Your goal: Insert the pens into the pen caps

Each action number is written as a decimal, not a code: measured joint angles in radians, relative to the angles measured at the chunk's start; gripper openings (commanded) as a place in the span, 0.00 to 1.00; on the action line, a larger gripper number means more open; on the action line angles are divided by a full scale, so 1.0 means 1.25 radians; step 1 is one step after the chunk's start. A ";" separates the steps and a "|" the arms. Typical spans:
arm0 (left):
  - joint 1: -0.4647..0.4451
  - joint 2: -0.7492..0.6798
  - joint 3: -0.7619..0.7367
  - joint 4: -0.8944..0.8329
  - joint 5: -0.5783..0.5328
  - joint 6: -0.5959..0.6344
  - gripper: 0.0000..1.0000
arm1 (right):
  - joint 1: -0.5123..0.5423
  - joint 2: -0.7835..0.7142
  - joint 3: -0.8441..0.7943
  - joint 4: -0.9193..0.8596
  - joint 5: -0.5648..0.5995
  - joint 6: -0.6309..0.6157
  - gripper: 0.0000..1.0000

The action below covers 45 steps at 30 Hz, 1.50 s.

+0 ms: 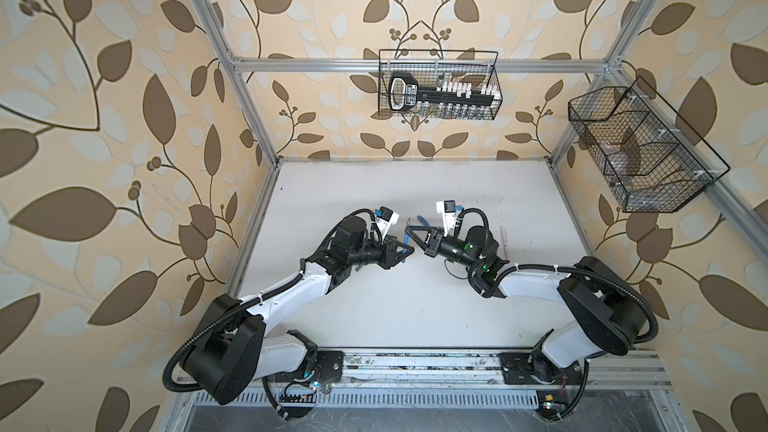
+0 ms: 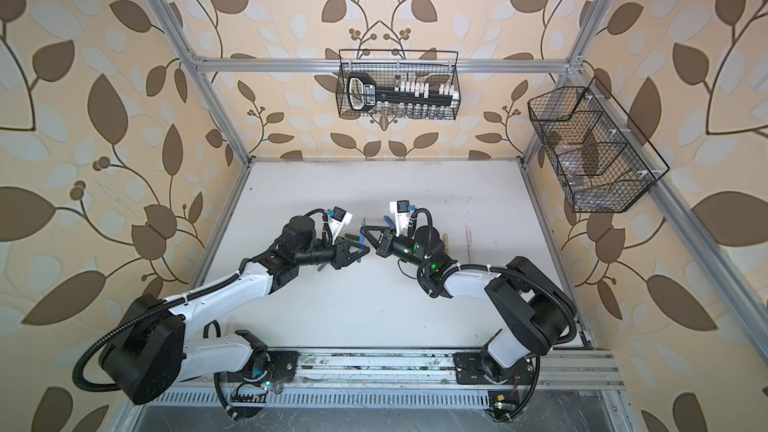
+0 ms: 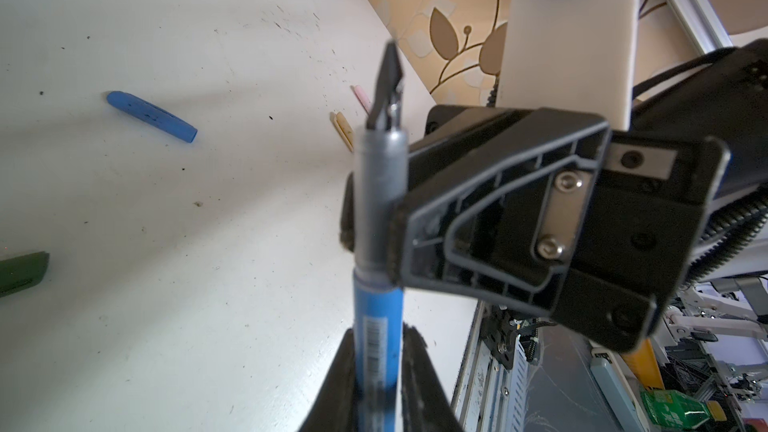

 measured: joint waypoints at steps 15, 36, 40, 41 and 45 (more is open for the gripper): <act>0.000 0.008 0.000 -0.002 0.006 0.005 0.06 | 0.005 0.000 -0.024 0.028 0.029 0.000 0.00; 0.000 -0.002 0.011 -0.096 -0.103 0.056 0.00 | -0.092 -0.146 0.286 -0.665 0.107 -0.271 0.52; 0.000 -0.010 0.011 -0.111 -0.135 0.069 0.00 | -0.159 -0.034 0.525 -0.926 0.152 -0.393 0.54; 0.000 -0.013 0.011 -0.114 -0.140 0.071 0.00 | -0.168 0.002 0.570 -0.978 0.164 -0.418 0.55; 0.000 -0.037 0.011 -0.128 -0.156 0.074 0.00 | -0.179 0.179 0.728 -1.156 0.186 -0.508 0.56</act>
